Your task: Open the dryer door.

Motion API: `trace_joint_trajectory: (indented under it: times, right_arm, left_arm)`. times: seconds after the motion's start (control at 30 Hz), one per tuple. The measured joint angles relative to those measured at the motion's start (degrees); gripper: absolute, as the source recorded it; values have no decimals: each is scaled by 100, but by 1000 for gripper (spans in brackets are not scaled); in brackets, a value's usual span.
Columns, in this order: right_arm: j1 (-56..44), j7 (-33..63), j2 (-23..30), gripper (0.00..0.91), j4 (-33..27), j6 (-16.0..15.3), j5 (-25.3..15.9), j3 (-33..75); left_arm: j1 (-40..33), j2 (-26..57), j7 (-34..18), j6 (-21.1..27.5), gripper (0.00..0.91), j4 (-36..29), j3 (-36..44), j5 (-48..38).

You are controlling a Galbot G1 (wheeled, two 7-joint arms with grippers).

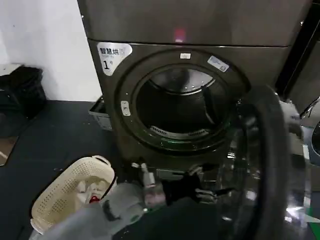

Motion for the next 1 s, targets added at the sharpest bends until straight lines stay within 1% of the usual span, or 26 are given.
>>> trace_joint_trajectory:
  times: [0.2, 0.43, 0.73, 1.0]
  right_arm:
    - [-94, -45, -100, 907, -110, -23, -13, 321]
    - [-189, -56, -159, 907, -101, -63, -6, 620]
    - [-267, -88, -198, 907, -70, -69, -5, 836]
    - [-270, -106, -215, 907, -102, -65, -4, 899]
  left_arm:
    - [-345, -582, 7, -47, 907, 523, 111, 76]
    - [-491, -1165, 21, -91, 907, 1003, 204, 182]
    - [-562, -1665, 8, -131, 907, 1473, 229, 317]
    - [-650, -1973, -8, -267, 907, 1839, 242, 557]
